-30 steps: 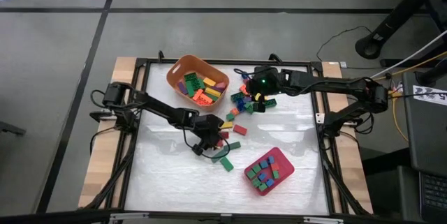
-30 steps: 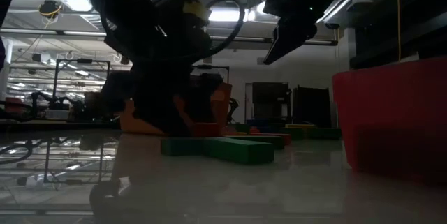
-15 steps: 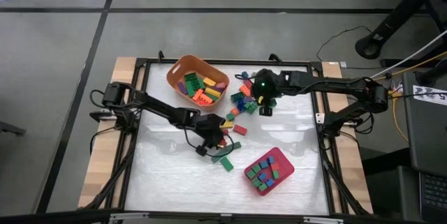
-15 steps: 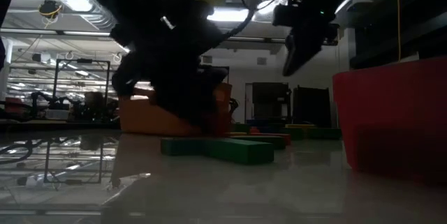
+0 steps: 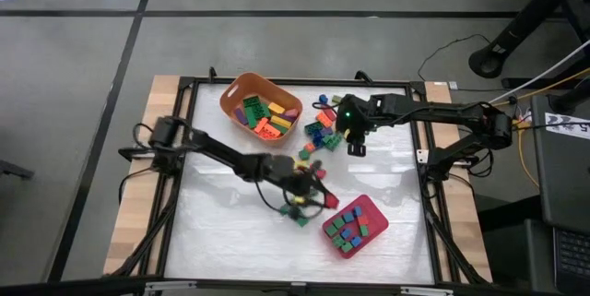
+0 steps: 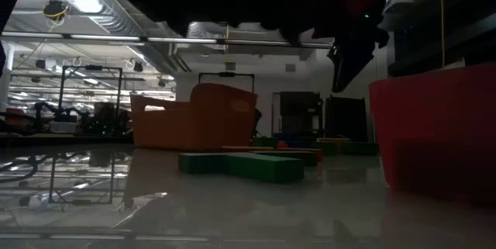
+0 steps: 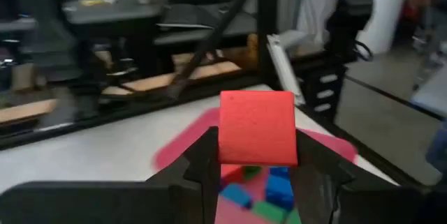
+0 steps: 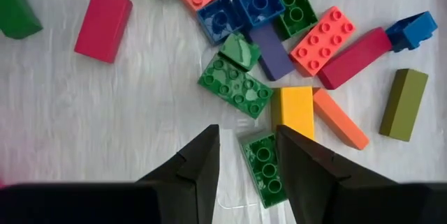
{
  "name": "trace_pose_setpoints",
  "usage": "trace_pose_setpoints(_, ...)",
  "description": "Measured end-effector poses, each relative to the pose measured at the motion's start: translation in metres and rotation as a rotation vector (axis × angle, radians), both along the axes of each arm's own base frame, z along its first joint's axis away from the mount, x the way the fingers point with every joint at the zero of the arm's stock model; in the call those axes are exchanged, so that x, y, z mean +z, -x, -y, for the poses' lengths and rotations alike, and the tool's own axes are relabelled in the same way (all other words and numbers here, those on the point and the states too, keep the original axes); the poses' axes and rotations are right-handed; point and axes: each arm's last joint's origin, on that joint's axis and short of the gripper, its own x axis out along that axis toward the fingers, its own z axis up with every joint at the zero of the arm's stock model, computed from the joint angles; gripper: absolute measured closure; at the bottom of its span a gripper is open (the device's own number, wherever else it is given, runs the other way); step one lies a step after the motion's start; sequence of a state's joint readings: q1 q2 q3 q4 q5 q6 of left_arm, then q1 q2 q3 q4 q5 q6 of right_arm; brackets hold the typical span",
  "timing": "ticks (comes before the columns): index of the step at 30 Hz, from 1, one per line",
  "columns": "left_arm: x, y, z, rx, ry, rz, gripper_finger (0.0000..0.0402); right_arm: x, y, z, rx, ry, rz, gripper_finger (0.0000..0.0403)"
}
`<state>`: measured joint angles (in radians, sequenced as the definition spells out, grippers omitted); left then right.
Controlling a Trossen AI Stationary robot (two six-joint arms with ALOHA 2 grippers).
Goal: Sort blocks by size
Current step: Put the small orange block into the red bin, then put the large green block into the orange bin
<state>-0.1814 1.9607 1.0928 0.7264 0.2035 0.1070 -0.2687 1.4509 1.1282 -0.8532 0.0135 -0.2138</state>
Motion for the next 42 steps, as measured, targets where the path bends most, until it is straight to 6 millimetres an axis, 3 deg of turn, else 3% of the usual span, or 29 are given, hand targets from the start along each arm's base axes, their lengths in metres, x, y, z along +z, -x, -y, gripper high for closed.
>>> trace_pose_setpoints(5,-0.018,-0.029,0.040,-0.077,-0.040,0.007,0.0276,0.000,0.000,0.000,-0.005,-0.002,-0.002,0.0262)
trace_pose_setpoints(9,-0.029,-0.045,0.060,-0.088,-0.084,0.037,0.0258,0.000,0.000,0.000,-0.024,-0.011,0.000,0.0262)
trace_pose_setpoints(15,-0.035,-0.052,0.067,0.115,-0.110,-0.047,0.0220,0.000,0.001,-0.001,-0.049,-0.030,-0.004,0.0262)
trace_pose_setpoints(19,-0.037,-0.051,0.067,0.132,-0.114,-0.075,0.0194,0.000,0.001,-0.001,-0.049,-0.030,-0.005,0.0262)
trace_pose_setpoints(23,-0.027,-0.043,0.068,0.111,-0.191,-0.160,0.0184,-0.001,0.001,-0.001,-0.049,-0.031,-0.008,0.0262)
trace_pose_setpoints(28,0.000,-0.019,0.066,0.065,-0.292,-0.363,0.0183,-0.001,0.002,-0.001,-0.049,-0.031,-0.011,0.0262)
trace_pose_setpoints(33,0.014,0.005,0.068,0.038,-0.338,-0.523,0.0183,-0.001,0.002,-0.001,-0.049,-0.031,-0.010,0.0262)
trace_pose_setpoints(42,-0.011,0.020,0.058,-0.004,-0.469,-0.702,0.0183,-0.001,0.001,-0.001,-0.048,-0.030,-0.008,0.0262)
